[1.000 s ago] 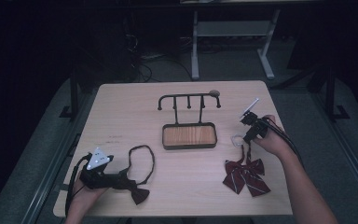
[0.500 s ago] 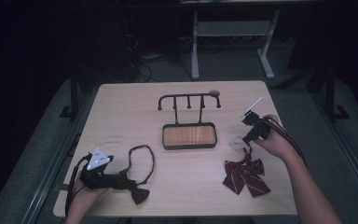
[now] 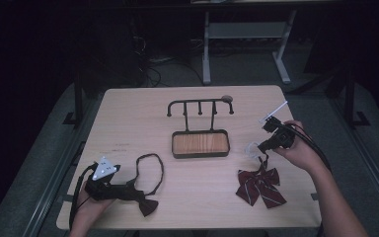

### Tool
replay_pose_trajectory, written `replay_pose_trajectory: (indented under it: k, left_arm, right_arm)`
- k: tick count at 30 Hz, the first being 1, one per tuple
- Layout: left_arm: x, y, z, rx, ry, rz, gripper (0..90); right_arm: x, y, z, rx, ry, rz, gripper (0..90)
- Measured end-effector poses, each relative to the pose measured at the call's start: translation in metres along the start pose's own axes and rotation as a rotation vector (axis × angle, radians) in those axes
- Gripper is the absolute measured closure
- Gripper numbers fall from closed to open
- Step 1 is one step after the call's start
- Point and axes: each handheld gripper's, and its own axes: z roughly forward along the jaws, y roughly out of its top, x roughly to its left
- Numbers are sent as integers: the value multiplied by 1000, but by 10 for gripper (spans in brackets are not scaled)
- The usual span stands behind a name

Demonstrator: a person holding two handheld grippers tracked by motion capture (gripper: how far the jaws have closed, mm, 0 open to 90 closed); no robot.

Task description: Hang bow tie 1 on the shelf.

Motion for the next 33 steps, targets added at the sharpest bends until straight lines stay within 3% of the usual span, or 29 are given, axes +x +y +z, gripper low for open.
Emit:
replay_pose_trajectory:
  k: [6,33]
  left_arm:
    - [0,0,0,2,-1,4,243]
    - [0,0,0,2,-1,8,243]
  right_arm:
    - [10,3,-16,-29,21,-26,837]
    - [32,18,-59,-59,69,-109,839]
